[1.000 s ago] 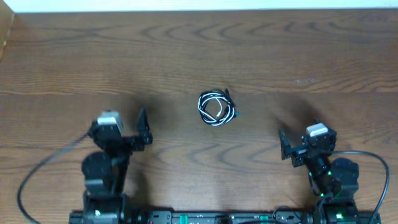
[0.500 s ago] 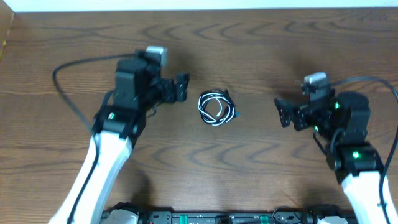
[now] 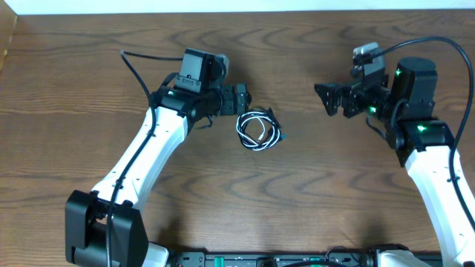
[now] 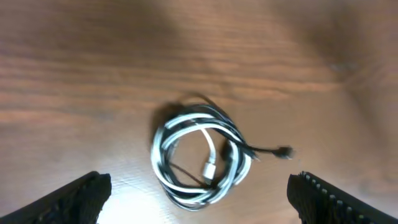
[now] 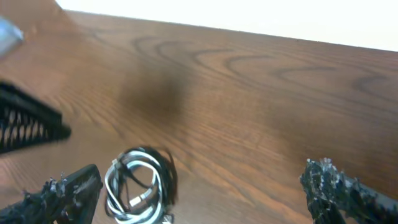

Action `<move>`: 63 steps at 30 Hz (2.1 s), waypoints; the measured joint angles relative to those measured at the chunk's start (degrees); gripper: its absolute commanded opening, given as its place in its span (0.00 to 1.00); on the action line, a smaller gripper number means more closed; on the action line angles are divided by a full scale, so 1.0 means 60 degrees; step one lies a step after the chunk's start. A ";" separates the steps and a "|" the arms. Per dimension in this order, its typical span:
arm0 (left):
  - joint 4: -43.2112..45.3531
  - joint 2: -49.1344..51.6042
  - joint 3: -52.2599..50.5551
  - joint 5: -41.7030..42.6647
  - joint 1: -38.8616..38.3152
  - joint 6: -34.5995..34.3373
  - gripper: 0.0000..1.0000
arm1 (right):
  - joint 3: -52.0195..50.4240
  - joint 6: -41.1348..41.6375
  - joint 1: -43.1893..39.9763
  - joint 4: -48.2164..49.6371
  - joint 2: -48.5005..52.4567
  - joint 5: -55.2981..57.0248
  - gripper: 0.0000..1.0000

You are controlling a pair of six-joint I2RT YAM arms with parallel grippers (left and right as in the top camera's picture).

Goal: Untangle cables

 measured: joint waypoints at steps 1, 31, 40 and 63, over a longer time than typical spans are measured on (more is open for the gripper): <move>-0.0058 0.0000 0.0000 0.0219 0.0000 -0.0047 0.93 | 0.0007 0.0204 0.0000 0.0029 -0.0004 -0.0015 0.93; -0.0149 0.3253 0.0025 -0.1843 -0.1413 -0.6080 0.22 | 0.0018 0.2725 0.0000 -0.1497 0.0248 0.1337 0.80; -0.0098 0.3344 0.0036 -0.1694 -0.1483 -0.5905 0.07 | 0.0018 0.3195 0.0087 -0.1628 0.0812 0.1344 0.81; 0.0918 0.0044 0.0036 -0.0284 -0.1464 0.1268 0.07 | 0.0022 0.3344 0.1326 0.0535 0.1209 0.0277 0.56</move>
